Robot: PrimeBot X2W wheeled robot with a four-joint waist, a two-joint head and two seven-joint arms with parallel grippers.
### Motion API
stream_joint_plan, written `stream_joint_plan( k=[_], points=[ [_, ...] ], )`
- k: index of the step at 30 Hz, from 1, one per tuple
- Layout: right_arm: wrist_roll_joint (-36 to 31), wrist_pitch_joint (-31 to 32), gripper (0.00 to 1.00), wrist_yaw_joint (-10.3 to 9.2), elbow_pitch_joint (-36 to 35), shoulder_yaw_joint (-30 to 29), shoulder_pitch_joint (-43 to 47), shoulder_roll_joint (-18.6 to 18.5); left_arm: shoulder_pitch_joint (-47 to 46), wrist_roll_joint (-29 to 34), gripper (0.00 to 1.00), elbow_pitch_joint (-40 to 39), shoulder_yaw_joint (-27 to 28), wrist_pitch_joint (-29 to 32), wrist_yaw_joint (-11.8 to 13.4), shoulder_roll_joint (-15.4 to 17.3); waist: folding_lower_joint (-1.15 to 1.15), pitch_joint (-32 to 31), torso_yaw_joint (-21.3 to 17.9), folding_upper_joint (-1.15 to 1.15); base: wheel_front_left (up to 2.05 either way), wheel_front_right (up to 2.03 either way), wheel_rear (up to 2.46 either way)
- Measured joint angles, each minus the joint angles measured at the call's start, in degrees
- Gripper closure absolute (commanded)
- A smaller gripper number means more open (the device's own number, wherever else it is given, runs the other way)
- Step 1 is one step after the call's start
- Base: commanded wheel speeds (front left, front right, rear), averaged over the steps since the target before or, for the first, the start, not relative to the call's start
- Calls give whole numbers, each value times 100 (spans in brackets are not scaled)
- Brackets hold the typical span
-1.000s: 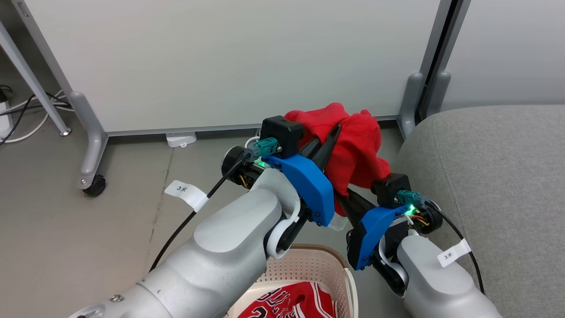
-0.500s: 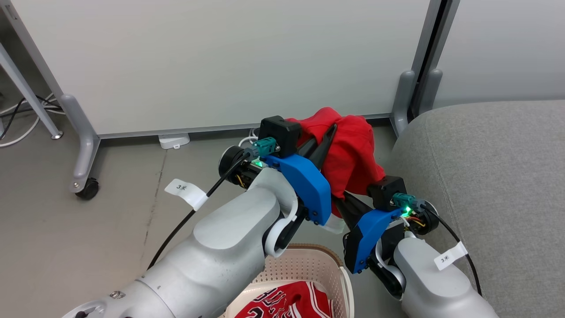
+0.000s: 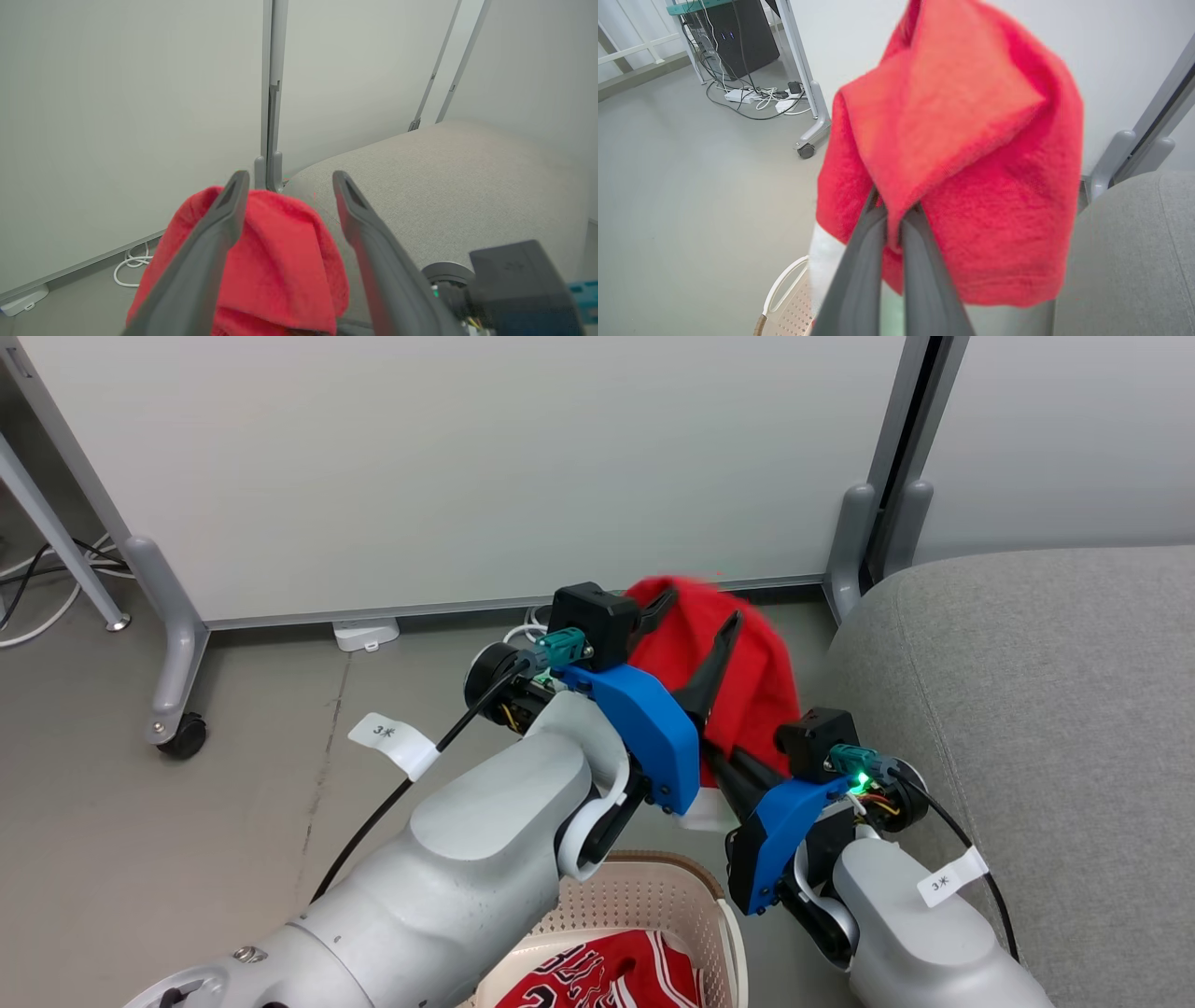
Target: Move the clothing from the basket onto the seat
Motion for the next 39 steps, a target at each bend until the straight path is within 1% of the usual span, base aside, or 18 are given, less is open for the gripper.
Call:
stream_joint_plan(
  k=[8, 10, 13, 17, 20, 23, 26, 30, 37, 39],
  points=[
    [-47, 23, 100, 0, -71, -33, 36, 1, -3, 14, 0, 134, 42, -194, -29, 11, 0, 24, -25, 0, 0, 0, 0],
    [-56, 23, 100, 0, -108, -45, 48, 0, 12, 46, 0, 112, 131, -253, -96, 67, 0, 46, -50, 0, 0, 0, 0],
    [-102, 9, 100, 0, -224, -67, 54, 0, 137, 194, 0, -41, 309, -304, -188, 257, 0, 110, -122, 0, 0, 0, 0],
    [-225, -9, 100, 0, -433, -143, 113, 1, 544, 726, 0, -645, 1016, -327, -197, 690, 0, 203, -276, 0, 0, 0, 0],
    [-336, -27, 100, 0, -654, -249, 146, -3, 1232, 1160, 0, -1163, 1638, -328, -152, 982, 0, 275, -421, 0, 0, 0, 0],
    [-458, -43, 100, 0, -922, -365, 276, 0, 1915, 1577, 0, -1669, 2270, -327, -118, 1156, 0, 332, -589, 0, 0, 0, 0],
    [-625, 9, 100, 0, -1244, -492, 396, -3, 2610, 1971, 0, -2135, 2915, -328, -69, 1178, 0, 381, -768, 0, 0, 0, 0],
    [-850, 160, 100, 0, -1774, -647, 626, 0, 3400, 2493, 0, -2502, 3710, -328, -62, 1176, 0, 452, -1053, 0, 0, 0, 0],
    [-1181, 580, 100, 0, -2829, -970, 1198, -3, 4362, 3297, 0, -3006, 4924, -327, 31, 1045, 0, 595, -1646, 0, 0, 0, 0],
    [-1246, 681, 100, 0, -3129, -1046, 1364, -2, 4581, 3476, 0, -3137, 5223, -328, 5, 971, 0, 646, -1844, 0, 0, 0, 0]
  ],
)
